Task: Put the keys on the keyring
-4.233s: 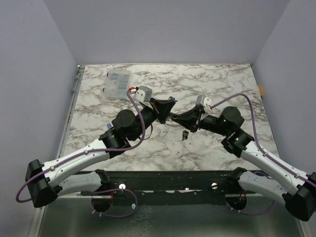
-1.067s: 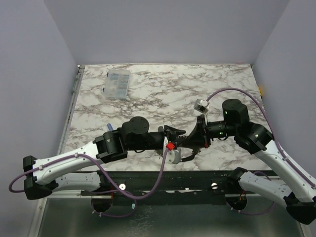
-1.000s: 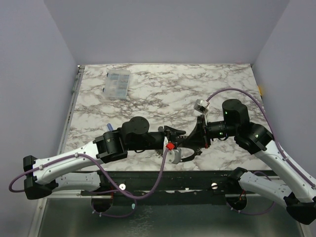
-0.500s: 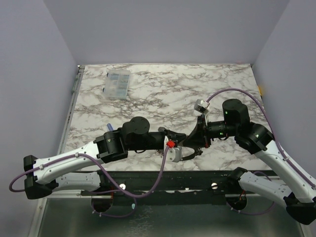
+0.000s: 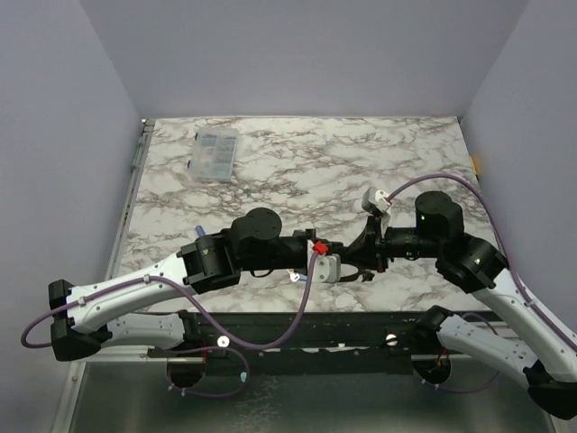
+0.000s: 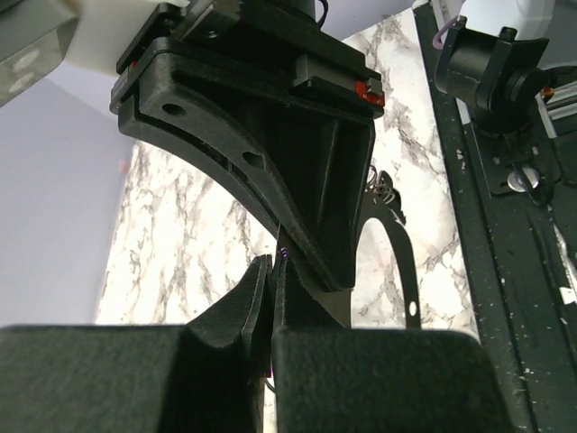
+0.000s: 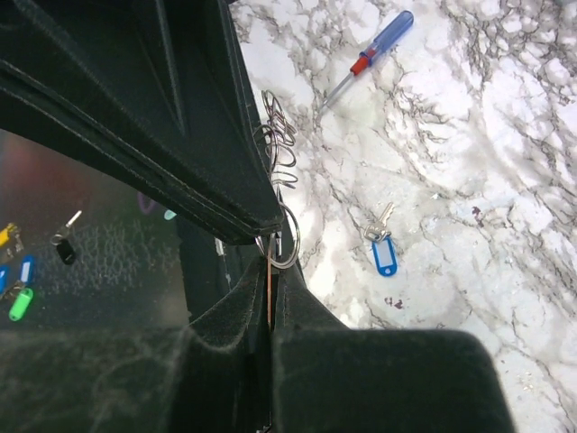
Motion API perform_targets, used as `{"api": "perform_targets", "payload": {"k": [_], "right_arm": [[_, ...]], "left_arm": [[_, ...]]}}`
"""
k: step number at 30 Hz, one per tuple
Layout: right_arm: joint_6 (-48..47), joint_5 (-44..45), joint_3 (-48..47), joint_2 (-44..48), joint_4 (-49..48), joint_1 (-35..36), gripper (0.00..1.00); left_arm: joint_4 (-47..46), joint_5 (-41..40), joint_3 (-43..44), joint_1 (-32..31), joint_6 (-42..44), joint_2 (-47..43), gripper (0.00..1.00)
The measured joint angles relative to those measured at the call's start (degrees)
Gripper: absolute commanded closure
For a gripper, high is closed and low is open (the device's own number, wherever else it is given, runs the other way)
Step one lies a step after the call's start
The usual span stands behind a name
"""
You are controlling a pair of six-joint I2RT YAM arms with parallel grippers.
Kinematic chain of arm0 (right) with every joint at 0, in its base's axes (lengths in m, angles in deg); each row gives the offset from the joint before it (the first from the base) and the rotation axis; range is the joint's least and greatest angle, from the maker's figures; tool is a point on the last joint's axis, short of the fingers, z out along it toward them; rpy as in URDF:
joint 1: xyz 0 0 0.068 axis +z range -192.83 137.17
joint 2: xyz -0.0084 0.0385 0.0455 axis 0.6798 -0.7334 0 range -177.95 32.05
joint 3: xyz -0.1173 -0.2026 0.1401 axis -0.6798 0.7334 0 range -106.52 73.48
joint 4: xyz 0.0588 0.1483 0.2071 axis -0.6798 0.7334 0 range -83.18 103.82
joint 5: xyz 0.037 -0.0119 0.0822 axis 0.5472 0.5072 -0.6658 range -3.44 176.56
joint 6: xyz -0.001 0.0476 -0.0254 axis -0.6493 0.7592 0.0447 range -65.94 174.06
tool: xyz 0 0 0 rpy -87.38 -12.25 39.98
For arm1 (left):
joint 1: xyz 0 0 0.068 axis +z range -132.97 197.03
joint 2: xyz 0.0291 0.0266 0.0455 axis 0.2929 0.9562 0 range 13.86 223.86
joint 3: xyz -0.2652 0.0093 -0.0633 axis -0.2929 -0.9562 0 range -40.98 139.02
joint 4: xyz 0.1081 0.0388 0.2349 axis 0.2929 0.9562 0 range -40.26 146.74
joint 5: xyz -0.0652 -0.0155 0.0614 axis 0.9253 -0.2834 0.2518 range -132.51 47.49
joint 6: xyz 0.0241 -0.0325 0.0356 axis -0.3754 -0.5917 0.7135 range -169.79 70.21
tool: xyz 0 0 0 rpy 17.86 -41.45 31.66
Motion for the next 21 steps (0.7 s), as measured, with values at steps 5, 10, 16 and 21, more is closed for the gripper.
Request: {"api": "perform_targets", "payload": {"k": [5,10,16,21], "right_arm": [[-2.40,0.17,0.68,0.28,-0.68,0.20,0.99],[-3.50,-0.17,0.72,-1.09,-0.72,0.20,0.99],[-3.58,-0.52,1.14,-1.84,-0.70,0.20,0.98],[-3.69,-0.81,1.20,-2.25,-1.20,0.20,0.72]], "left_arm": [[0.92,0.13,0.70,0.07,-2.99,0.31,1.00],[1.88,0.13,0.70,0.31,-4.83,0.31,1.00],[2.73,0.13,1.05,0.37,-6.01,0.31,1.00],[4.09,0.11,2.01,0.39,-7.34,0.39,1.00]]}}
